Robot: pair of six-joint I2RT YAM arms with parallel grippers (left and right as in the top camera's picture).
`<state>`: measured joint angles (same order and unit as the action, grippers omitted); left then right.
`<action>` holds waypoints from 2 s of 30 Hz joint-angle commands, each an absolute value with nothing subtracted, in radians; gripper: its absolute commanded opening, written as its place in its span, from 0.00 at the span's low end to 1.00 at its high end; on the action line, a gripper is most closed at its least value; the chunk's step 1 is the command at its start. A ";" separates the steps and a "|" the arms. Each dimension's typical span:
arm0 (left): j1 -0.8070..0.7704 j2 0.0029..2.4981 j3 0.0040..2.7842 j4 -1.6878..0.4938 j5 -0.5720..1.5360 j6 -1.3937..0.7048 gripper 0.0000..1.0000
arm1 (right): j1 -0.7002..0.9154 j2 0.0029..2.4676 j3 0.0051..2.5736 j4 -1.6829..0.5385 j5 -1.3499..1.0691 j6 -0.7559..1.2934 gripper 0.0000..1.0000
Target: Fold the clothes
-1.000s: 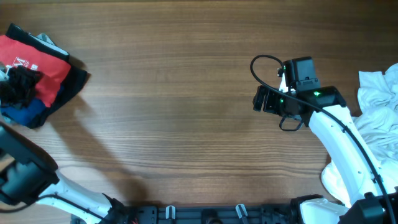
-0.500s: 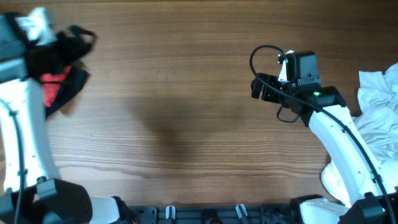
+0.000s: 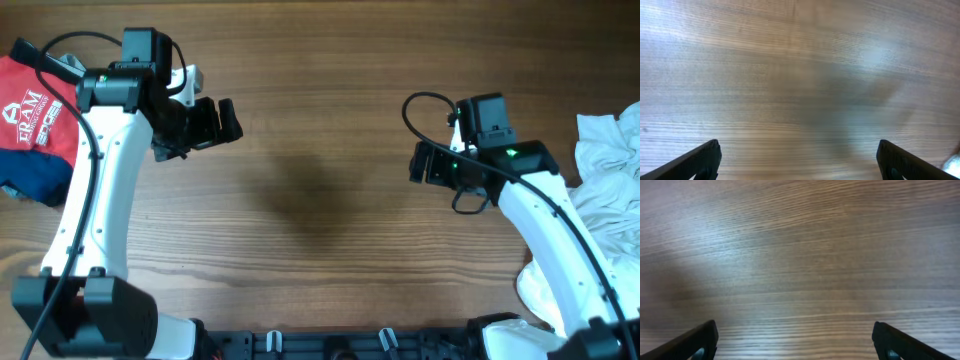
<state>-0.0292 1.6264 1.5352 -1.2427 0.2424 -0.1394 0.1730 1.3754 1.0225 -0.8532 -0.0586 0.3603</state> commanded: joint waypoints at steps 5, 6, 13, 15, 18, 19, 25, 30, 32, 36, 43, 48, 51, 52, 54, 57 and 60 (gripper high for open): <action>-0.041 1.206 1.199 -1.009 0.207 -0.086 1.00 | 0.213 1.044 1.019 -0.863 -0.002 0.427 0.99; -0.041 1.123 1.121 -0.962 0.207 -0.086 1.00 | 0.228 0.973 1.016 -0.876 0.035 0.466 0.99; -0.041 0.764 0.884 -0.855 0.117 -0.142 1.00 | 0.313 0.612 0.911 -0.934 0.151 0.445 1.00; -0.041 0.734 0.882 -0.855 0.114 -0.142 1.00 | 0.313 0.537 0.887 -0.971 0.158 0.445 1.00; -0.041 0.725 0.882 -0.855 0.114 -0.142 1.00 | 0.313 0.493 0.882 -1.006 0.158 0.448 1.00; -0.041 0.727 0.882 -0.860 0.114 -0.142 1.00 | 0.313 0.493 0.882 -1.013 0.158 0.448 1.00; -0.041 0.729 0.882 -0.894 0.114 -0.142 1.00 | 0.313 0.496 0.882 -1.015 0.158 0.448 1.00; -0.041 0.729 0.882 -0.894 0.114 -0.142 1.00 | 0.313 0.496 0.882 -1.015 0.158 0.448 1.00; -0.041 0.729 0.882 -0.894 0.114 -0.142 1.00 | 0.313 0.496 0.882 -1.015 0.158 0.448 0.99; -0.041 0.729 0.882 -0.894 0.114 -0.142 1.00 | 0.313 0.490 0.881 -1.015 0.158 0.448 1.00; -0.041 0.729 0.882 -0.894 0.114 -0.142 1.00 | 0.252 0.383 0.824 -0.905 0.134 0.262 1.00; -0.041 0.729 0.882 -0.894 0.114 -0.142 1.00 | 0.170 0.148 0.577 -0.617 0.003 0.131 1.00; -0.041 0.729 0.882 -0.894 0.114 -0.142 1.00 | 0.133 0.035 0.435 -0.474 -0.066 0.131 1.00; -0.041 0.729 0.882 -0.894 0.114 -0.142 1.00 | 0.122 0.009 0.395 -0.434 -0.086 0.131 1.00; -0.041 0.729 0.882 -0.894 0.114 -0.142 1.00 | 0.092 0.003 0.300 -0.310 -0.118 0.133 1.00; -0.041 0.729 0.881 -0.894 0.114 -0.142 1.00 | 0.071 0.003 0.190 -0.139 -0.120 0.130 1.00; -0.041 0.729 0.882 -0.894 0.114 -0.142 1.00 | 0.056 0.003 0.046 0.076 -0.114 0.131 1.00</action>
<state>-0.0383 0.7292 0.8871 -0.8963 0.1234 -0.1329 0.0715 0.0170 0.1581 -0.0452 -0.0879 0.1474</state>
